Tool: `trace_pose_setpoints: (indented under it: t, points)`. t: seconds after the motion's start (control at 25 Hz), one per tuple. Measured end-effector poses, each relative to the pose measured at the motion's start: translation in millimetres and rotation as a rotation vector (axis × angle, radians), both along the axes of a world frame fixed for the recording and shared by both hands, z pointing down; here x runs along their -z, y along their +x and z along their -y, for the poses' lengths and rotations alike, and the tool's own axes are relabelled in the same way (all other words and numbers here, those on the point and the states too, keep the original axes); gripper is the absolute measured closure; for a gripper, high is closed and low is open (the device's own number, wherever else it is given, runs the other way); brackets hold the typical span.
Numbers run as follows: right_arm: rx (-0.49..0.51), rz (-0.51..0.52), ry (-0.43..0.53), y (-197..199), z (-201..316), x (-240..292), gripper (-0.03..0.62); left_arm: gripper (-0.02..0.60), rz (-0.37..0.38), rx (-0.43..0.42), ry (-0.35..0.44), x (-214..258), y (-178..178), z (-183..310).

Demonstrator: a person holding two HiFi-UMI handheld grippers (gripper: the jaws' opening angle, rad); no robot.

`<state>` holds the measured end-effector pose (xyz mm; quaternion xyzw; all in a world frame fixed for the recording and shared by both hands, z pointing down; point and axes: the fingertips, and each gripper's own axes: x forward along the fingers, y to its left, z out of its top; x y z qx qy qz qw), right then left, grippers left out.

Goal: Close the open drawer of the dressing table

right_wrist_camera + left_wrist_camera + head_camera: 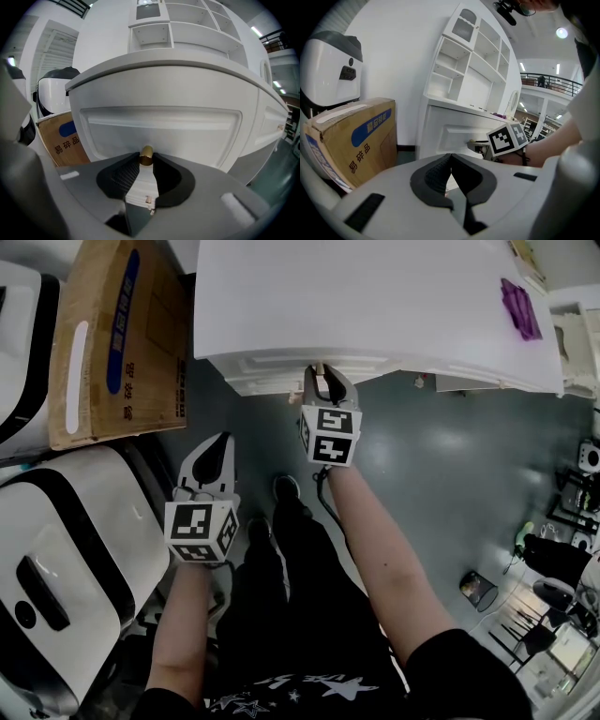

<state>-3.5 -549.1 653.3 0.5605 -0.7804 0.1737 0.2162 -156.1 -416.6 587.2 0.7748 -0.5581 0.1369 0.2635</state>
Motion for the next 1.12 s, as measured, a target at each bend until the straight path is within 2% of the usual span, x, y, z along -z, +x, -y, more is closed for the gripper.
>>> trace_pose_setpoints:
  t: [0.16, 0.32, 0.48, 0.84, 1.12]
  points:
    - [-0.016, 0.003, 0.004, 0.4, 0.5, 0.4, 0.503, 0.572, -0.004, 0.002, 0.006, 3.5, -4.8, -5.9]
    - [-0.018, 0.105, -0.01, 2.0, -2.2, 1.6, 0.494, 0.572, -0.001, -0.011, 0.015, 8.7, -9.4, -17.5]
    - [-0.043, 0.142, -0.012, 10.0, -18.1, 14.0, 0.479, 0.572, -0.01, -0.007, 0.023, 17.2, -16.7, -31.7]
    - [-0.15, 0.21, 0.063, 11.2, -86.2, 75.8, 0.48, 0.572, -0.067, -0.014, 0.11, 69.1, -20.7, -65.3]
    - [-0.161, 0.282, 0.1, 7.2, -171.5, 142.2, 0.51, 0.572, -0.092, -0.053, 0.114, 98.6, -19.7, -109.7]
